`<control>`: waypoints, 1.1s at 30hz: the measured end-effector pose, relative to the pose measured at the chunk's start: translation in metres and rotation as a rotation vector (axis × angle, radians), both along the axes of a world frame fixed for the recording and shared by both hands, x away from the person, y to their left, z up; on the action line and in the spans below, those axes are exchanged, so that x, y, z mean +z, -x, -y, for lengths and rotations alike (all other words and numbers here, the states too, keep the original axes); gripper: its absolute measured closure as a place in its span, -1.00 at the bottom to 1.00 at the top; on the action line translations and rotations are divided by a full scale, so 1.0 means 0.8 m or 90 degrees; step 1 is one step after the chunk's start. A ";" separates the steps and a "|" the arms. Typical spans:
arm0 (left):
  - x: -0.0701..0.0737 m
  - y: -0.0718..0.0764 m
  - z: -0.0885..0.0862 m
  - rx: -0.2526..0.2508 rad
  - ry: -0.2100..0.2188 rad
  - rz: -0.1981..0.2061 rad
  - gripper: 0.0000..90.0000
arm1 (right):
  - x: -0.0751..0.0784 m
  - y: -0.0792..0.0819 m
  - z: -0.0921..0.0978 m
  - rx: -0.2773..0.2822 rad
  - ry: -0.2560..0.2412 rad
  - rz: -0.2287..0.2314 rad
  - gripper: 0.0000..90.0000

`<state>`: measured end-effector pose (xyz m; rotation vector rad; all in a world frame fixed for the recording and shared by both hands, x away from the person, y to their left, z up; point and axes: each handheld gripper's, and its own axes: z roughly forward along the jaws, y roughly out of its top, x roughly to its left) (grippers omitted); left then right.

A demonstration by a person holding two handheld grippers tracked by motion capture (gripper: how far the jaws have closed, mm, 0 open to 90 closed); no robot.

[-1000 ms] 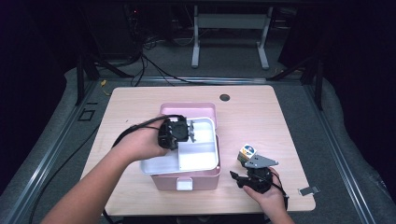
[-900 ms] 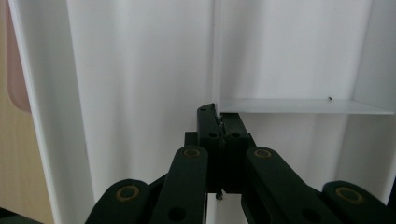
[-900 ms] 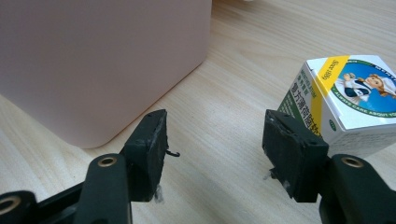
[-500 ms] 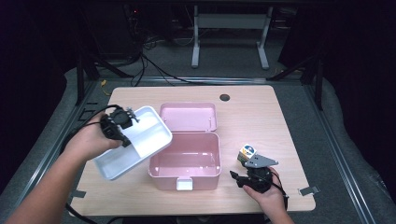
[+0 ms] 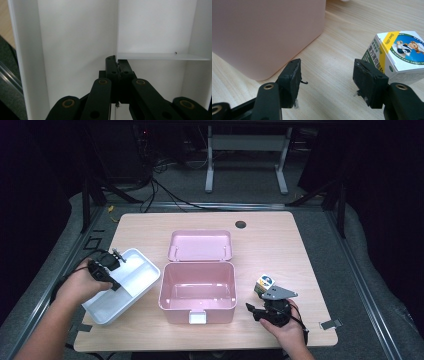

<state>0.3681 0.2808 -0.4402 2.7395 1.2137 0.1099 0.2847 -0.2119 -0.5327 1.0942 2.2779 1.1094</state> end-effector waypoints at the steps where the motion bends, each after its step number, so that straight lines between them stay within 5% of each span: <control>1: -0.011 -0.001 0.001 0.002 0.001 -0.002 0.98 | 0.000 0.000 0.000 0.001 0.000 0.001 -0.12; 7: -0.060 -0.003 0.005 0.015 -0.024 -0.018 0.98 | 0.000 0.001 0.001 -0.001 -0.004 0.001 -0.12; 19: -0.099 0.001 0.005 0.017 -0.005 -0.033 0.96 | 0.004 0.003 0.001 -0.003 0.001 0.007 -0.14; 23: -0.097 0.006 0.001 0.026 0.000 -0.011 0.81 | 0.006 0.003 0.000 0.002 -0.006 0.010 -0.16; 26: -0.092 0.015 -0.004 0.033 0.010 0.030 0.54 | 0.010 0.003 -0.002 0.005 0.005 0.013 -0.18; 33: -0.074 0.039 -0.018 0.053 0.091 0.083 0.23 | 0.022 0.000 -0.005 0.024 0.034 0.012 -0.12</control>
